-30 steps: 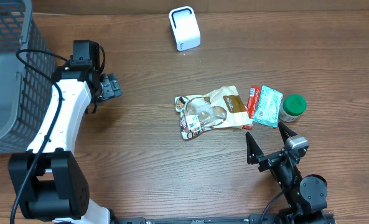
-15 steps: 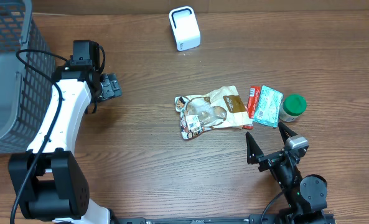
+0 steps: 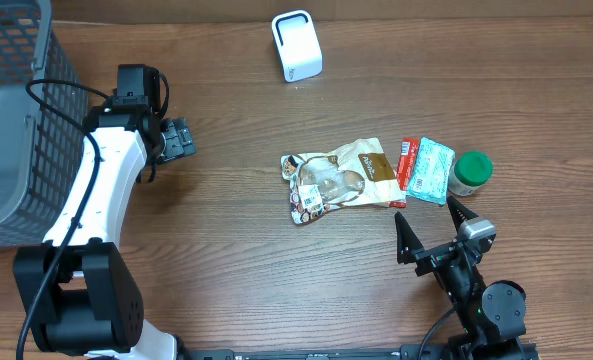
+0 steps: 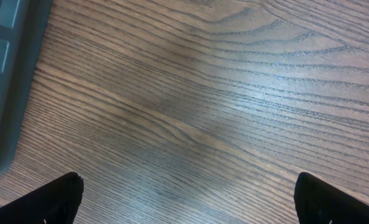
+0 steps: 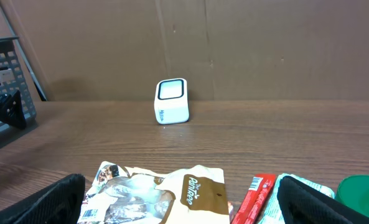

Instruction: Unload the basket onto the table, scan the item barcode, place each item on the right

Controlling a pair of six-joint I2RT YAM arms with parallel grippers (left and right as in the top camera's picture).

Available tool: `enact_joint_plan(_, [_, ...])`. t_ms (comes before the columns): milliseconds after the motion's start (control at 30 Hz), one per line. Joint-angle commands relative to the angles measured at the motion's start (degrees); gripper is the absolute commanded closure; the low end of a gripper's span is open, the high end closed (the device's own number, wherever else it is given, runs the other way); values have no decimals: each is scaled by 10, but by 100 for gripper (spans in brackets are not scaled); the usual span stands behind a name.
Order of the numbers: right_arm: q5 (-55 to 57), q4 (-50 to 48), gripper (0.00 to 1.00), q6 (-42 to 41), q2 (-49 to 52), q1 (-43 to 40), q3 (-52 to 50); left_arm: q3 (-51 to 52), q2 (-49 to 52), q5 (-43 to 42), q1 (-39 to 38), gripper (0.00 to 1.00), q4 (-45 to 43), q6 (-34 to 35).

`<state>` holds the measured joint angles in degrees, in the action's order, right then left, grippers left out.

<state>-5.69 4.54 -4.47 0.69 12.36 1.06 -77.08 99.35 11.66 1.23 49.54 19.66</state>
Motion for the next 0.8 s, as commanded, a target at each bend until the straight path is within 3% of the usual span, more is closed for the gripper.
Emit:
enact_joint_plan(0, [0,-3,0,-1,-5,-4,-6,-9,3,7,-1,0,-1,-4])
enact_joint_plan(433, [0,-3,0,-1,-5,-4,-6,-9,-7,7,-2,0,-1,-4])
enact_joint_plan(767, [0,-3,0,-1,-5,-4,-6,-9,-207,7,-2,0,-1,-4])
